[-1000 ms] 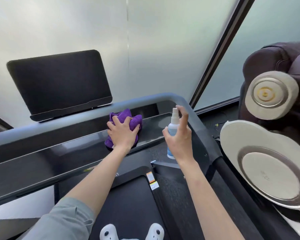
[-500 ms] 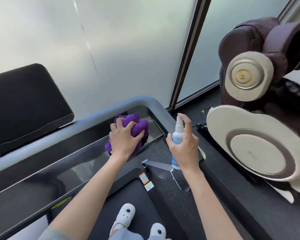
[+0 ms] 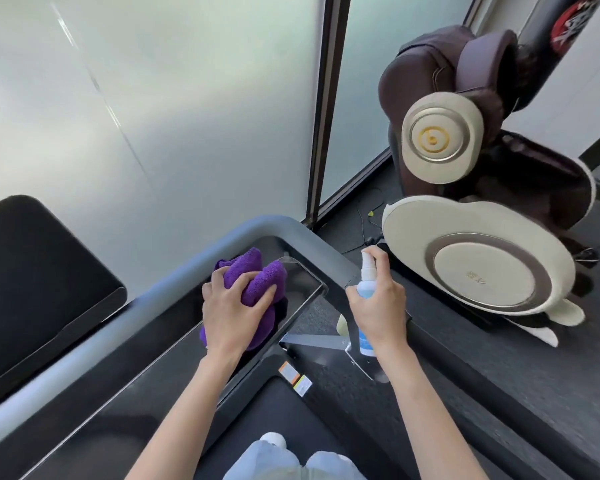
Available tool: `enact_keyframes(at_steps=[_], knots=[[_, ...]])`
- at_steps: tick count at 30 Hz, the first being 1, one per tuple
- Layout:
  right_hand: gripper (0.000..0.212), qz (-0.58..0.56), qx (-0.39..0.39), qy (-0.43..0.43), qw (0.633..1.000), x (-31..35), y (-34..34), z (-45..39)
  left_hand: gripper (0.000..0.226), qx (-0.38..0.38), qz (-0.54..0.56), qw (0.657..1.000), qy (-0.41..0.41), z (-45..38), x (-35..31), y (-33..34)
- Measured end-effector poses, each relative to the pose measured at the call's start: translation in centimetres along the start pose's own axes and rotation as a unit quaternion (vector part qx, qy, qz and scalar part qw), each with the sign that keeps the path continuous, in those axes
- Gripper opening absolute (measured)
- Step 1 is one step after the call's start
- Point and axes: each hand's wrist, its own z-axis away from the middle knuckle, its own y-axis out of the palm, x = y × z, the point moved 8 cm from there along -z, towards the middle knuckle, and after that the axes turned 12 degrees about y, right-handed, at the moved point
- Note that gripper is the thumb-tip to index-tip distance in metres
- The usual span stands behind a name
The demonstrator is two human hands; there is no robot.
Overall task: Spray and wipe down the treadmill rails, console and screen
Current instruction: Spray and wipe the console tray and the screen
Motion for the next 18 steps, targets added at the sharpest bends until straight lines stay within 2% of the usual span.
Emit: enact_keyframes(at_steps=[3, 9, 15, 18], knots=[[0.056, -0.011, -0.002, -0.008, 1.0, 0.1, -0.4, 0.5, 0.026, 0.006, 0.004, 1.0, 0.005, -0.6, 0.0, 0.2], [0.058, 0.0, 0.048, -0.004, 0.999, -0.4, -0.2, 1.5, 0.028, 0.015, 0.003, 1.0, 0.028, -1.3, -0.4, 1.0], [0.055, -0.037, -0.017, -0.011, 0.999, -0.9, -1.7, 2.3, 0.027, 0.022, -0.017, 0.999, 0.042, -1.4, -0.4, 2.0], [0.056, -0.024, 0.014, -0.01, 1.0, -0.7, -1.0, 2.0, 0.027, 0.026, -0.029, 0.998, 0.043, -1.4, -0.4, 2.2]])
